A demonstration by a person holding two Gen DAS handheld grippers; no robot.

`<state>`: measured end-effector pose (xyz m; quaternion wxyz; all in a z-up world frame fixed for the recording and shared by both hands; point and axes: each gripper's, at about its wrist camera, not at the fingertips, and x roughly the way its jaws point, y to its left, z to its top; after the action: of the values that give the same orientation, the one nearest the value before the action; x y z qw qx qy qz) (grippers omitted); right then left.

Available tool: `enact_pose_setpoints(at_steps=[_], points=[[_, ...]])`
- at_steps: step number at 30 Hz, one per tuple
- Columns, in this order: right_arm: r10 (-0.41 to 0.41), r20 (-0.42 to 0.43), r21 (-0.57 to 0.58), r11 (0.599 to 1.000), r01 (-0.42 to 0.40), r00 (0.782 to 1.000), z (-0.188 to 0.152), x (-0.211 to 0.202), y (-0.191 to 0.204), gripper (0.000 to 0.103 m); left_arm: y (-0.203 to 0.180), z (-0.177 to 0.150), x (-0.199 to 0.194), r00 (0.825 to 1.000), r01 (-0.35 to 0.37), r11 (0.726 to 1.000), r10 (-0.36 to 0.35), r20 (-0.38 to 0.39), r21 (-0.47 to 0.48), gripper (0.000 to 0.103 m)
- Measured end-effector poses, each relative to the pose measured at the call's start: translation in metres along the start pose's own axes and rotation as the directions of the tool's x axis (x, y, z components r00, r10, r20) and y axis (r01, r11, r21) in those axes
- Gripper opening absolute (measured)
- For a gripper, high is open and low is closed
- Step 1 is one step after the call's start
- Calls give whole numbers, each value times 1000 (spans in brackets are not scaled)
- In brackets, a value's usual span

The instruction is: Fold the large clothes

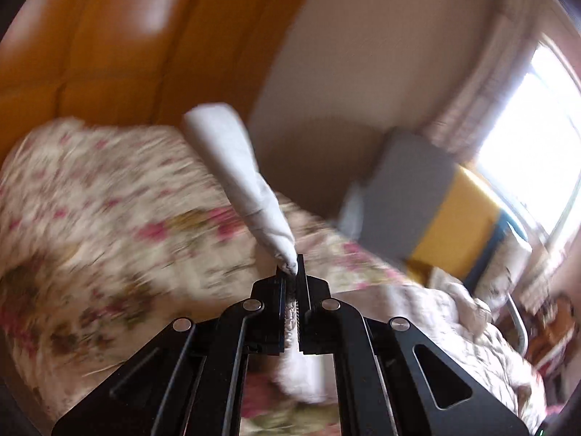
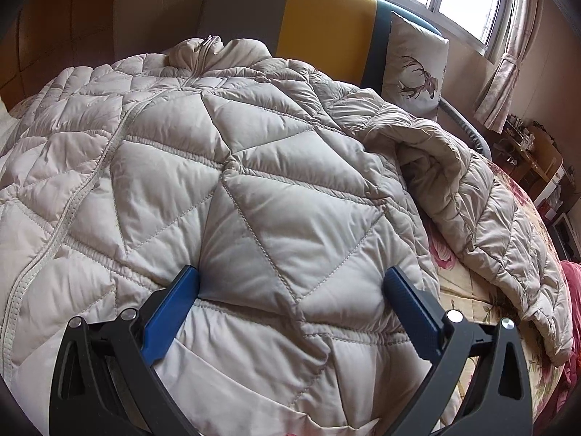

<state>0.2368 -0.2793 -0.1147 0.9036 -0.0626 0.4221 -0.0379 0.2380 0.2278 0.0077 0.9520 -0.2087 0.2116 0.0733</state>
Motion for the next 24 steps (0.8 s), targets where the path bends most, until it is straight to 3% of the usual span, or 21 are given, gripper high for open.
enact_pose_setpoints(at_steps=[4, 7, 11, 17, 24], points=[[-1, 2, 0, 1000, 1, 1000, 0, 0, 0, 101, -73, -3, 5, 995, 97, 985, -96, -12, 144, 3], [0, 2, 0, 1000, 0, 1000, 0, 0, 0, 101, -133, -17, 12, 984, 175, 952, -173, -31, 253, 3], [0, 2, 0, 1000, 0, 1000, -1, 0, 0, 101, -207, -54, 24, 959, 282, 892, -257, -118, 352, 3], [1, 2, 1, 1000, -1, 1000, -1, -1, -1, 101, -284, -116, 44, 922, 380, 802, -288, -257, 462, 3], [1, 2, 1, 1000, -1, 1000, -1, 0, -1, 101, -328, -174, 58, 875, 474, 701, -303, -379, 534, 3]])
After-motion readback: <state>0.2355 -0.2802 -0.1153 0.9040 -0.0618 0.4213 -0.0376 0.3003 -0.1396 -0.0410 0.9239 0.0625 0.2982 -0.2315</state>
